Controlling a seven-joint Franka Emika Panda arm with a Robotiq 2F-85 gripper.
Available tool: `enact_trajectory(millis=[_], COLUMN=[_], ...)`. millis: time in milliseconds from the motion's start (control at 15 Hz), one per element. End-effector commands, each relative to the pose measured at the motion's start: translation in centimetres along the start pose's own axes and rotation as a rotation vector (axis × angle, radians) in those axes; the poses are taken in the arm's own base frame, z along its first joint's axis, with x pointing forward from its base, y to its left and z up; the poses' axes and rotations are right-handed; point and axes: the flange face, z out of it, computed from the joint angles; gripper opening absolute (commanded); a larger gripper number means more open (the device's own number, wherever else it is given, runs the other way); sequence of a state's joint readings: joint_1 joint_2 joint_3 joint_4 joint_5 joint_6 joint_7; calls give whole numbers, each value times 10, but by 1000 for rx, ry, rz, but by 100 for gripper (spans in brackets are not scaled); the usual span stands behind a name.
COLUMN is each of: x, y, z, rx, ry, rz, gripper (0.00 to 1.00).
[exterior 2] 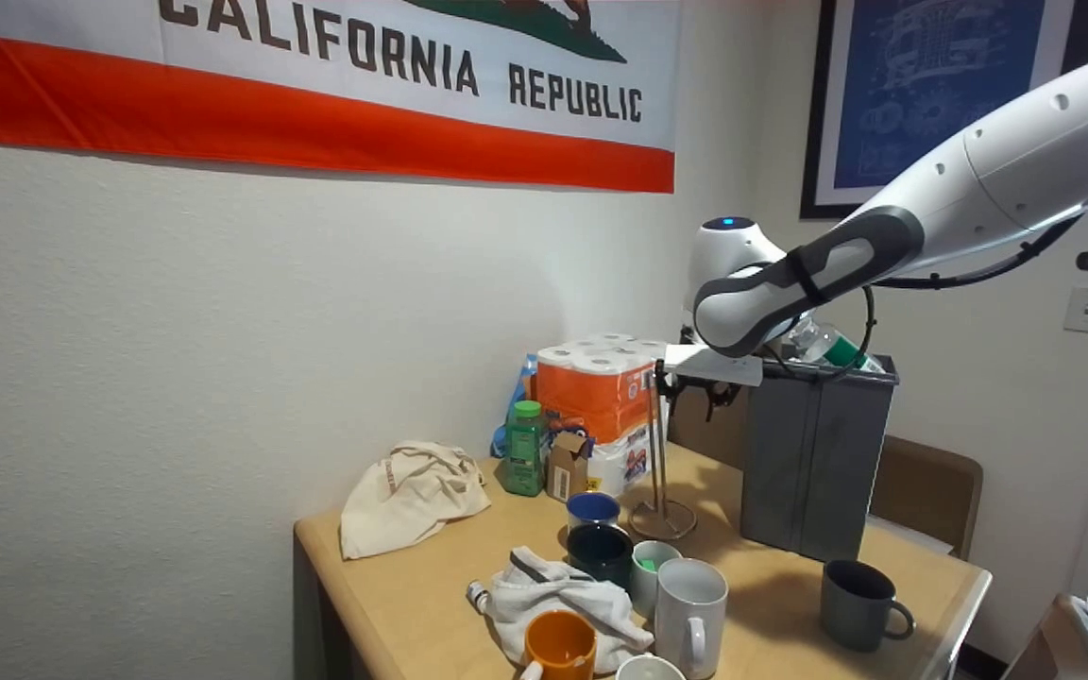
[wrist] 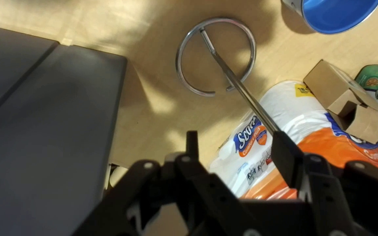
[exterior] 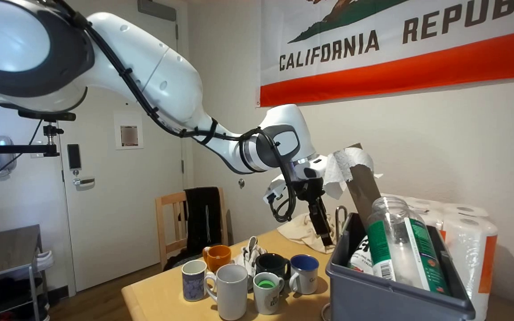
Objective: Move the silver stand backwards
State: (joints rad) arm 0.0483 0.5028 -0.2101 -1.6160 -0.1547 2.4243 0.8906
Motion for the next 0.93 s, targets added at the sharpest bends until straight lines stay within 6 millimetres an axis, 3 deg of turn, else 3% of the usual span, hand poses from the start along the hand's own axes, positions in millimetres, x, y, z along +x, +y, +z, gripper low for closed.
enact_trajectory(millis=[0, 133, 467, 867], x=[2, -1, -20, -53], y=[-7, -11, -22, -7], z=[-10, -21, -72, -143], rx=[-18, -23, -8, -20], ry=[45, 65, 100, 115], rz=[-2, -30, -134, -273], gripper=[94, 100, 100, 100])
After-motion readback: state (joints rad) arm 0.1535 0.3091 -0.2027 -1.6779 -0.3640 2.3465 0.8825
